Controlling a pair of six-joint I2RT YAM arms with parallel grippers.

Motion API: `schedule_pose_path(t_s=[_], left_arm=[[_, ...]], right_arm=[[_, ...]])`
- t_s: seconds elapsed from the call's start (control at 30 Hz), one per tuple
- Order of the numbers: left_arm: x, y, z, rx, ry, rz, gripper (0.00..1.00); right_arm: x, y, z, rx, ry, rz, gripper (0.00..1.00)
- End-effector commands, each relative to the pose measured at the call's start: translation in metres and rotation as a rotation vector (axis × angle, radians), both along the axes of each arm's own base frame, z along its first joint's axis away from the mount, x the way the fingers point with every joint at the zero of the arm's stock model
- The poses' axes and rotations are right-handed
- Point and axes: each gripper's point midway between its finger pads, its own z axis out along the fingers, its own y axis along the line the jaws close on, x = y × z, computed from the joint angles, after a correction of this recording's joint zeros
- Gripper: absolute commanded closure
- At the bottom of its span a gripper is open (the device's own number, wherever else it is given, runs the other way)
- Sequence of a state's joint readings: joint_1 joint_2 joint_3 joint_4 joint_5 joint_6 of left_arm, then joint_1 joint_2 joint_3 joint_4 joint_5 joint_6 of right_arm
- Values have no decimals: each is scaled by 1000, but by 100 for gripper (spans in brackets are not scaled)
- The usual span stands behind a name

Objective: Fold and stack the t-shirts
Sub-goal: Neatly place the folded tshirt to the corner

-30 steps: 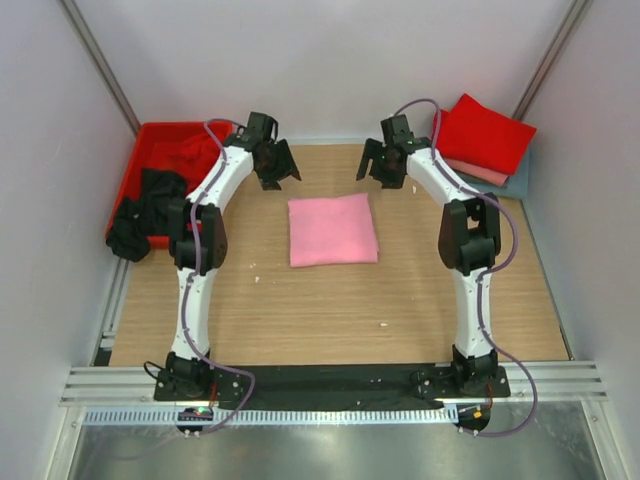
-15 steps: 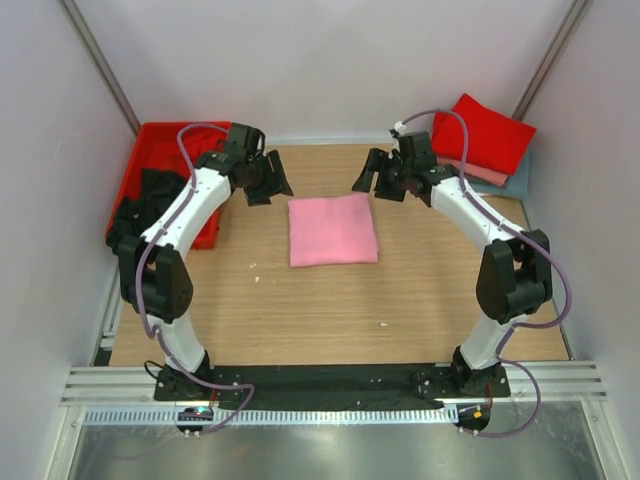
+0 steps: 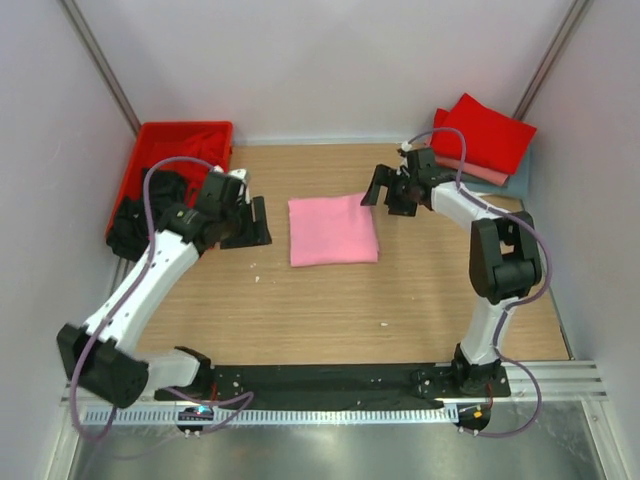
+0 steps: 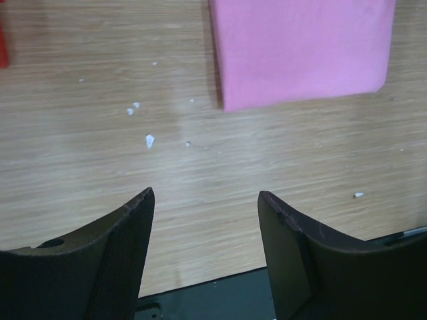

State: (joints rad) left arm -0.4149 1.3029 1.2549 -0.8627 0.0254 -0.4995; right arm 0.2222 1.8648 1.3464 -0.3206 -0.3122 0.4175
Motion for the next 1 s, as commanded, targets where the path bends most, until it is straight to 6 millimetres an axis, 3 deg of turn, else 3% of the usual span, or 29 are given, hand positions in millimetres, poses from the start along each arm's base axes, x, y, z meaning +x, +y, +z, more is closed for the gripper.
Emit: schedule_pose_path(t_s=[0.0, 0.03, 0.2, 0.37, 0.47, 0.67, 0.8, 0.9, 0.97], left_arm=[[-23, 32, 4, 109, -53, -1, 35], [-31, 37, 0, 119, -56, 1, 35], [-43, 47, -18, 128, -68, 25, 35], [-50, 55, -28, 129, -76, 72, 36], [-53, 57, -32, 128, -80, 91, 35], [-50, 57, -32, 135, -90, 85, 35], [-47, 59, -36, 156, -75, 88, 36], [-48, 61, -33, 160, -84, 97, 36], [-52, 64, -27, 148, -89, 122, 37]], right_arm=[[29, -5, -15, 57, -33, -11, 0], [29, -2, -33, 75, 4, -1, 0], [45, 11, -55, 140, 33, -1, 2], [31, 24, -81, 141, 86, 3, 6], [19, 29, -98, 141, 121, -4, 14], [-12, 43, -132, 188, 193, -14, 52], [-19, 49, -136, 232, 170, -20, 93], [-15, 52, -122, 251, 142, -11, 99], [-3, 55, -94, 270, 88, -3, 99]])
